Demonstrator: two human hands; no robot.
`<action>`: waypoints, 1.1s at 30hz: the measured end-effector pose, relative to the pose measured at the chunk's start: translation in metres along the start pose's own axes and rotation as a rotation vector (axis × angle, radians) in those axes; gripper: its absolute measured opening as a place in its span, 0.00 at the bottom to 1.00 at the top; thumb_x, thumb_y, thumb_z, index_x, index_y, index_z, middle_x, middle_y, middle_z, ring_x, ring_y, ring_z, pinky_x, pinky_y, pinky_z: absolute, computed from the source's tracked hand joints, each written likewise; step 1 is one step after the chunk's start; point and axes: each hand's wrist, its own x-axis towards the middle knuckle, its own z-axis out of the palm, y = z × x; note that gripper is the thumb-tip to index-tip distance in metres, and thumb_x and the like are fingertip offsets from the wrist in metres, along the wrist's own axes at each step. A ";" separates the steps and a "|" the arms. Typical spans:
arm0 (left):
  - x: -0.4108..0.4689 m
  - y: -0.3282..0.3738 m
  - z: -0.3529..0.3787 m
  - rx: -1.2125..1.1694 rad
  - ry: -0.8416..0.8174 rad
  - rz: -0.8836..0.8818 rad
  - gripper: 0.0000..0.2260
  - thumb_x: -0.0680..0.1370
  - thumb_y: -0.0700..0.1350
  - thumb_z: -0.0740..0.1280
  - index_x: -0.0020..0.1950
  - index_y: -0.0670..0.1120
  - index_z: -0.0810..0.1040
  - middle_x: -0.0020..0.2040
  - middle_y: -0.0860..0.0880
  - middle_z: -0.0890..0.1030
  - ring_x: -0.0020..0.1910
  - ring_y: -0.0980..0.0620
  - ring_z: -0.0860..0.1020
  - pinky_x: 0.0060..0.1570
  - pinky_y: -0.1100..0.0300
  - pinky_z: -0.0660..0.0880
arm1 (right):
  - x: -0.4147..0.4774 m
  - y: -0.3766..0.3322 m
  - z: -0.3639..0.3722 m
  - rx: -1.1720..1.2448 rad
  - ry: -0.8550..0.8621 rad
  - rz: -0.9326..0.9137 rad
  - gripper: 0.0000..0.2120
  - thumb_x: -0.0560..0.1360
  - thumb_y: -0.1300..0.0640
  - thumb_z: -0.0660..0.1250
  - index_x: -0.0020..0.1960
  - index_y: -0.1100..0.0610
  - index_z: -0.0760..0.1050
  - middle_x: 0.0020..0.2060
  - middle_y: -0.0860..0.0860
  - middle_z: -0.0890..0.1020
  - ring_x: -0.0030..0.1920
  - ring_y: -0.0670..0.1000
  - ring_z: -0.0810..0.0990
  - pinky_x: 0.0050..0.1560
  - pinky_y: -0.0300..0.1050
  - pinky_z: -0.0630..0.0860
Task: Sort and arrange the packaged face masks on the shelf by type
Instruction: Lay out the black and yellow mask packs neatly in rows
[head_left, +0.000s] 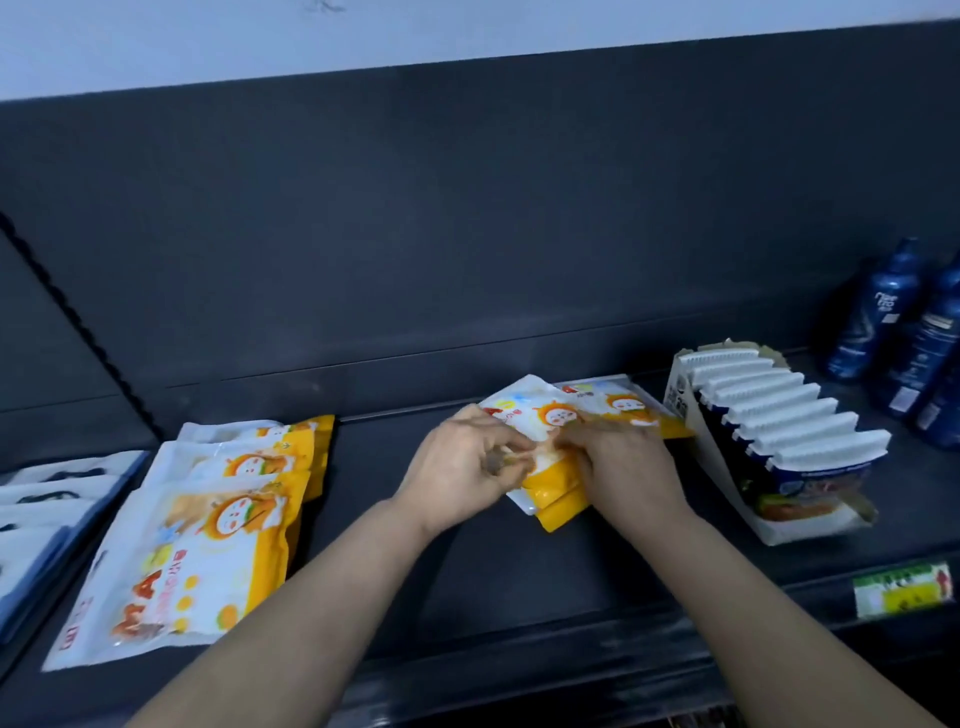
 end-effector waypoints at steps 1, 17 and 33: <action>-0.002 -0.006 -0.001 0.031 0.004 -0.021 0.16 0.72 0.50 0.73 0.59 0.54 0.81 0.54 0.57 0.81 0.58 0.58 0.72 0.54 0.66 0.71 | -0.001 0.001 0.000 0.080 -0.026 0.053 0.15 0.74 0.60 0.62 0.55 0.47 0.80 0.52 0.49 0.84 0.53 0.54 0.80 0.49 0.47 0.74; -0.046 -0.054 -0.025 0.443 -0.425 -0.454 0.27 0.82 0.46 0.55 0.79 0.51 0.49 0.80 0.49 0.50 0.78 0.45 0.49 0.75 0.47 0.51 | 0.006 -0.051 0.016 -0.073 -0.304 -0.060 0.36 0.72 0.33 0.59 0.74 0.49 0.59 0.76 0.52 0.56 0.77 0.54 0.46 0.75 0.56 0.44; -0.033 -0.049 -0.010 0.396 -0.419 -0.464 0.27 0.82 0.55 0.54 0.79 0.53 0.50 0.80 0.49 0.46 0.78 0.47 0.43 0.75 0.46 0.45 | 0.035 -0.013 0.005 -0.240 -0.294 0.187 0.36 0.73 0.36 0.62 0.74 0.54 0.59 0.75 0.60 0.58 0.74 0.65 0.53 0.69 0.59 0.60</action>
